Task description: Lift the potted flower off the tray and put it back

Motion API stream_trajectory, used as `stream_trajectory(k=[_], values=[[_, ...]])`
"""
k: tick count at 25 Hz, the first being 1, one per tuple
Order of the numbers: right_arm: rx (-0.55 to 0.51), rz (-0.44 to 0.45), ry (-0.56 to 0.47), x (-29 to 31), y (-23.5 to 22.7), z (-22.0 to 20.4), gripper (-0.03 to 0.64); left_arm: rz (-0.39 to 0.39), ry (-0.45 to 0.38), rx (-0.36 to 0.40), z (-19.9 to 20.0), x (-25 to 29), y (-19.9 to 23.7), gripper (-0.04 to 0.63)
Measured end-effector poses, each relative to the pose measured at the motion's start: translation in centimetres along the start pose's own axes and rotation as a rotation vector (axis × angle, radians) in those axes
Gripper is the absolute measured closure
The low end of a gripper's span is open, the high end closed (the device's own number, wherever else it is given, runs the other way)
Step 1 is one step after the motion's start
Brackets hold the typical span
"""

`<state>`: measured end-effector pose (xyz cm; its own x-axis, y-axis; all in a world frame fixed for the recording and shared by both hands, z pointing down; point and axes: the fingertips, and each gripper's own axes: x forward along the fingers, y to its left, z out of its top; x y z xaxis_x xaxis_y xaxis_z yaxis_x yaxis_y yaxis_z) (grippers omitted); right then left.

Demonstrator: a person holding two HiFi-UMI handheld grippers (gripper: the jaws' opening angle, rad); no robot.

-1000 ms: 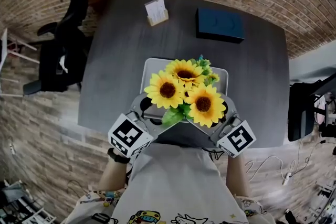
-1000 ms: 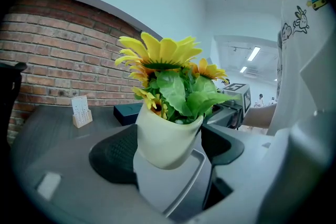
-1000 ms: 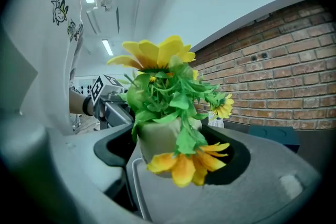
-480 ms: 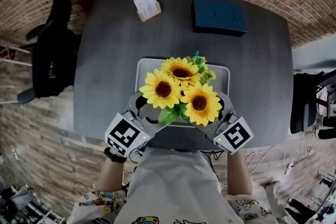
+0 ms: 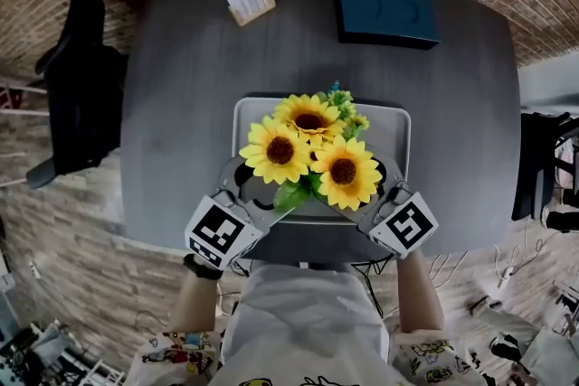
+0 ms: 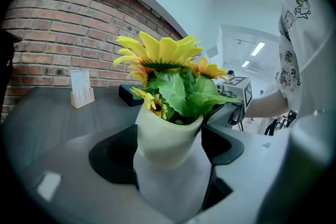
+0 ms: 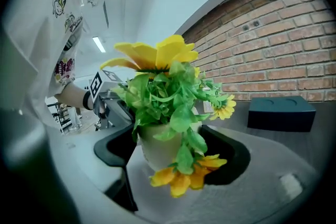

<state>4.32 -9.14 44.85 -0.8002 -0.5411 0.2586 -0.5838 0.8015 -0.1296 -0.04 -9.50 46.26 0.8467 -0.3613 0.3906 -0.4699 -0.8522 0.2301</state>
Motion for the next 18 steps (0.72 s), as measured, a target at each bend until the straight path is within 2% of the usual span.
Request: stream_trajectory(k=[3, 7, 18], values=[[0.001, -0.002, -0.005, 0.2, -0.5, -0.8, 0.235, -0.001, -0.019, 0.001, -0.4, 0.7, 0.4, 0.199], [-0.015, 0.004, 0.017, 0.4, -0.7, -2.3, 0.235, 0.002, -0.003, 0.005, -1.8, 1.4, 0.6, 0.199], [0.072, -0.041, 0.049, 0.1, -1.2, -5.6, 0.240, -0.011, 0.031, 0.036, -3.6, 2.7, 0.5, 0.201]])
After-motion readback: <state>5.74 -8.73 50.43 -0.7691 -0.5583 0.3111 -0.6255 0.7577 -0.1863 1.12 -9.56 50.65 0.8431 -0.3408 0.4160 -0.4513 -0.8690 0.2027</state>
